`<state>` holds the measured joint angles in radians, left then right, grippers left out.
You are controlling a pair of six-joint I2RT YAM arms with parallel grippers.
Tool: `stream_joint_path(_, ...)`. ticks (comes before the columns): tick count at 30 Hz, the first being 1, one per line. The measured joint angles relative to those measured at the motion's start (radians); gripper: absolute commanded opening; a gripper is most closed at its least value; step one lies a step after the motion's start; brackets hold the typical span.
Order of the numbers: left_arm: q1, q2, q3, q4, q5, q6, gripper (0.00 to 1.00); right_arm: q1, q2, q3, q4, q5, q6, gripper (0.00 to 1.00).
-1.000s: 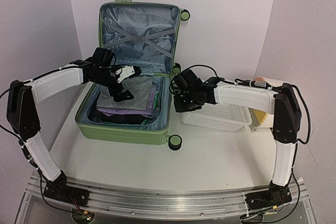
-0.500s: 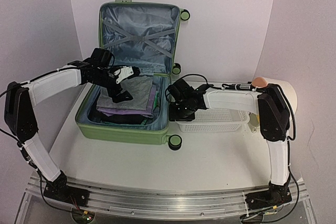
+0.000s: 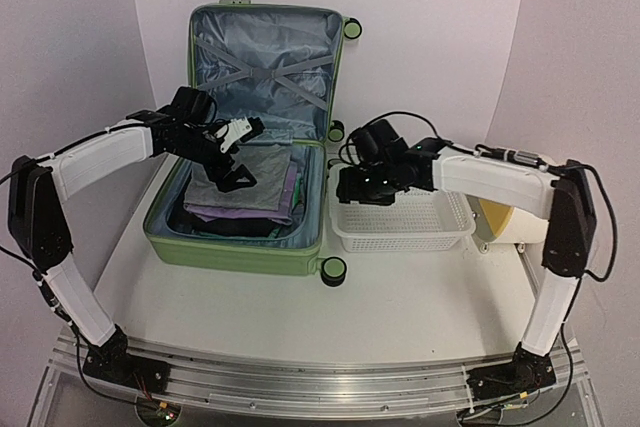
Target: Open, take out, and arrange the luggage
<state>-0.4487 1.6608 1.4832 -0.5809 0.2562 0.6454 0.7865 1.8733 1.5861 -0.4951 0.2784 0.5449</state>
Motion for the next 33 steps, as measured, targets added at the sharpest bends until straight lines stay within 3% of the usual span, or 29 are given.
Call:
stream_joint_path(5,0.021,0.0,0.057,-0.062,0.029,-0.18,0.95,-0.11,-0.17,-0.138,0.017,-0.047,0.007,0.68)
stream_joint_path(11,0.062,0.0,0.068,-0.096,0.037,-0.32,0.95,-0.169,-0.178,-0.238,0.003,-0.086,-0.002,0.68)
stream_joint_path(19,0.064,0.0,0.053,-0.115,0.031,-0.375,0.95,-0.155,-0.071,-0.277,0.0,-0.15,-0.015,0.63)
stream_joint_path(33,0.075,0.0,0.053,-0.118,0.021,-0.385,0.95,-0.156,-0.062,-0.252,-0.058,-0.188,-0.023,0.6)
